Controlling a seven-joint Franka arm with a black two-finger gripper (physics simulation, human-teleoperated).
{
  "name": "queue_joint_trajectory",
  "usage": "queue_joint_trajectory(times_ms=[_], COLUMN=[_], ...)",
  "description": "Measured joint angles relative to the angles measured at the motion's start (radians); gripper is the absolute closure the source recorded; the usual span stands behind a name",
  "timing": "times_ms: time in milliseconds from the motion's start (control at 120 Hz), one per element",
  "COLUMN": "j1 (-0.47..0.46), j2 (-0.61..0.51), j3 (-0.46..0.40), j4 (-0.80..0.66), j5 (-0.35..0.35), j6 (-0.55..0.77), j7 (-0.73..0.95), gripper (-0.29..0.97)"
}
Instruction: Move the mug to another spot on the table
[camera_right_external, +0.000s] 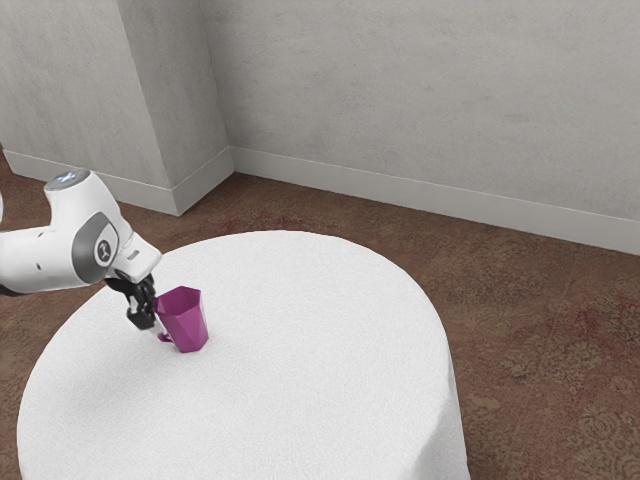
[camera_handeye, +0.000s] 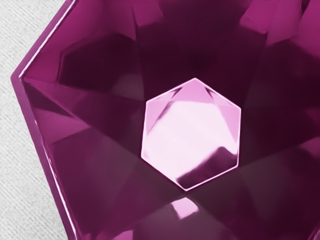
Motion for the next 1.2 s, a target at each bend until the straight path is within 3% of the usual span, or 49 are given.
queue_joint_trajectory(times_ms=[375, 550, 917, 1200], j1=[0.001, -0.002, -0.004, -0.016], j2=[-0.002, -0.011, -0.039, -0.046], j3=[-0.001, -0.002, -0.006, -0.11], j4=[0.0, -0.002, -0.006, -0.024], j5=[-0.006, -0.06, -0.335, -0.515], j6=[0.018, 0.064, 0.103, 0.108], j7=[-0.011, -0.022, -0.032, -0.032], gripper=[0.57, 0.61, 0.65, 0.67])
